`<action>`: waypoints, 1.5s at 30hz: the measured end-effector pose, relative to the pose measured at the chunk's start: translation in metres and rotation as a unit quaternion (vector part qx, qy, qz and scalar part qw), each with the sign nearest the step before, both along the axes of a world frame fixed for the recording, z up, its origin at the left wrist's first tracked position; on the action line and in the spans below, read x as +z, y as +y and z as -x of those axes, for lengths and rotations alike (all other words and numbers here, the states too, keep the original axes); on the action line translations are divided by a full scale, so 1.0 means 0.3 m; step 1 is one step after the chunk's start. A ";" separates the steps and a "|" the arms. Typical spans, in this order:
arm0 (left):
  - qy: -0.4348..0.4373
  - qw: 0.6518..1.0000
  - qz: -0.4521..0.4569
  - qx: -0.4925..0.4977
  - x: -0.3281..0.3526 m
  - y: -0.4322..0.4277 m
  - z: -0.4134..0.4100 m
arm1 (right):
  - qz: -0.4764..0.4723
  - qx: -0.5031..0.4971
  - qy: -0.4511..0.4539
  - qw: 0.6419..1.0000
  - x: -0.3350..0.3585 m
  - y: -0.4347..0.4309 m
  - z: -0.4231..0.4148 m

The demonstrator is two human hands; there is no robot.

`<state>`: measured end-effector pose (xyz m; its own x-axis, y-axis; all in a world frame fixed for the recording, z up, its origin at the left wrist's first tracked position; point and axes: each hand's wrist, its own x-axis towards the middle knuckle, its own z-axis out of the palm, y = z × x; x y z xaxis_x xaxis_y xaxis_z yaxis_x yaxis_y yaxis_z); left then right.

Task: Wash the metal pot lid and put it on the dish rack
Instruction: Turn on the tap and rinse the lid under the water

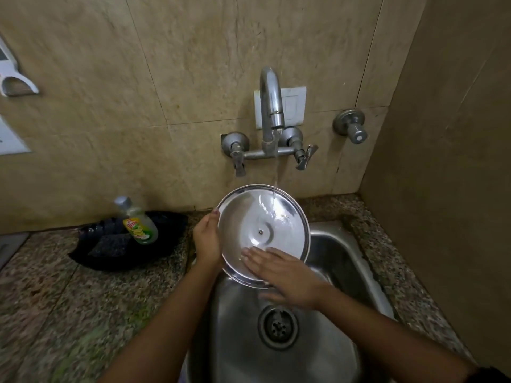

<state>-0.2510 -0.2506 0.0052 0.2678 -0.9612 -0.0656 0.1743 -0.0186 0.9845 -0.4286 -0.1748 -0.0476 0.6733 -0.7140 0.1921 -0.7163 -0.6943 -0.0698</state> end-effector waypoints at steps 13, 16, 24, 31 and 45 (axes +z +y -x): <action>0.016 0.932 -0.290 -0.217 0.087 -0.002 -0.036 | -0.239 -0.131 -0.434 0.859 0.222 -0.046 0.106; 0.000 0.958 -0.187 -0.219 0.081 0.008 -0.021 | -0.244 -0.196 -0.523 0.793 0.259 -0.102 0.116; -0.168 0.978 0.024 -0.121 0.074 -0.007 0.024 | -0.132 -0.318 -0.511 0.788 0.284 -0.242 0.132; -0.207 0.964 0.124 -0.109 0.109 0.014 0.072 | 0.130 -0.172 -0.177 0.960 0.329 -0.281 -0.020; -0.138 0.958 -0.012 -0.249 0.165 -0.004 0.040 | -0.114 -0.123 -0.283 0.944 0.357 -0.292 0.031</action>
